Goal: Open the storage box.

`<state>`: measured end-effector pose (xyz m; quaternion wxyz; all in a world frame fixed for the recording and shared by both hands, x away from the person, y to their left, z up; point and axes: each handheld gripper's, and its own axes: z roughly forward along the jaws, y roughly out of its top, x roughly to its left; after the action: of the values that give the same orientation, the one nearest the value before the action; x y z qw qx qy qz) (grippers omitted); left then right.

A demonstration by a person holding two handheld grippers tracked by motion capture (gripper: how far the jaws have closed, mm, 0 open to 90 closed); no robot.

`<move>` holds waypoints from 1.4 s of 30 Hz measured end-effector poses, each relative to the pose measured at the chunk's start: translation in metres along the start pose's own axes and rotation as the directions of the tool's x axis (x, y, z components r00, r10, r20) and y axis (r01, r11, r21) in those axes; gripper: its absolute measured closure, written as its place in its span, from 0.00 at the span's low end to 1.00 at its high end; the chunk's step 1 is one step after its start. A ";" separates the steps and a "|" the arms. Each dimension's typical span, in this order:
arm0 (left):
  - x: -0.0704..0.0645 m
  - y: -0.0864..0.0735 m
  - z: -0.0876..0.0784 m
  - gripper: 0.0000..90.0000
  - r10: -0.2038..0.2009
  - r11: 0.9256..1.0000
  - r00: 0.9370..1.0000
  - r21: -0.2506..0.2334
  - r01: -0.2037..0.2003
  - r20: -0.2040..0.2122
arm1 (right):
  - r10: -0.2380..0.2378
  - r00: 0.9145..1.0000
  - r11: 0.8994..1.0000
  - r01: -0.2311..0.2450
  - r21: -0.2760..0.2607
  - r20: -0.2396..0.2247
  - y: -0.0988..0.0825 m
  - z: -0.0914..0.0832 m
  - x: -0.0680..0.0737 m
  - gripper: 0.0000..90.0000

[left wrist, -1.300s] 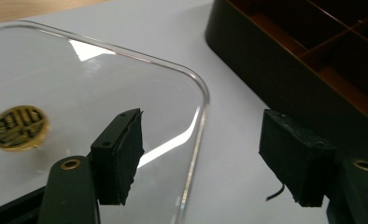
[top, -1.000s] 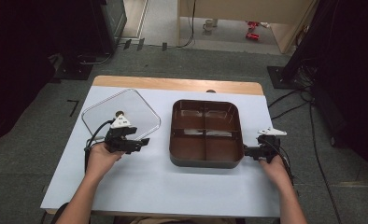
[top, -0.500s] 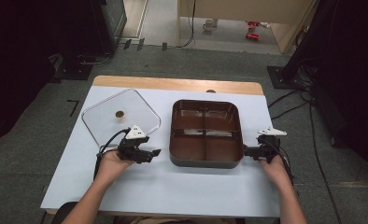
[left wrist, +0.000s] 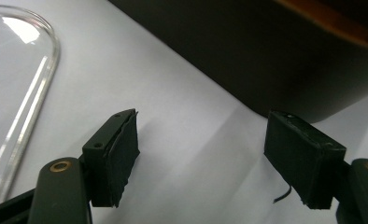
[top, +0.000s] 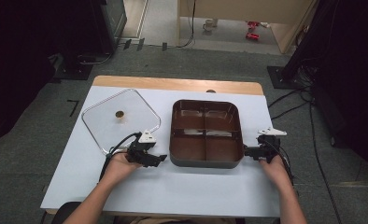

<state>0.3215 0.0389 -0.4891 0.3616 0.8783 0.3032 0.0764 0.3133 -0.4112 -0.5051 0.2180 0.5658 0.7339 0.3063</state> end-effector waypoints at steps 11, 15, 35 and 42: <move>-0.007 -0.005 0.005 0.20 0.086 0.996 0.996 -0.017 -0.087 -0.016 | -0.001 1.000 1.000 0.001 0.000 0.000 0.000 0.000 0.000 0.00; -0.008 -0.007 0.005 0.20 0.089 0.996 0.996 -0.031 -0.089 -0.020 | -0.001 1.000 1.000 0.001 0.000 0.000 0.000 0.000 0.000 0.00; -0.010 -0.011 0.005 0.13 0.059 0.997 0.996 -0.048 -0.062 -0.068 | -0.001 1.000 1.000 0.001 -0.001 0.000 0.000 0.000 0.000 0.00; -0.010 -0.011 0.005 0.13 0.058 0.997 0.996 -0.048 -0.062 -0.070 | -0.001 1.000 1.000 0.001 0.000 0.000 0.000 0.000 0.000 0.00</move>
<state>0.3099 0.0358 -0.4996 0.3706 0.8745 0.2869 0.1247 0.3133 -0.4113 -0.5051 0.2182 0.5655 0.7341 0.3062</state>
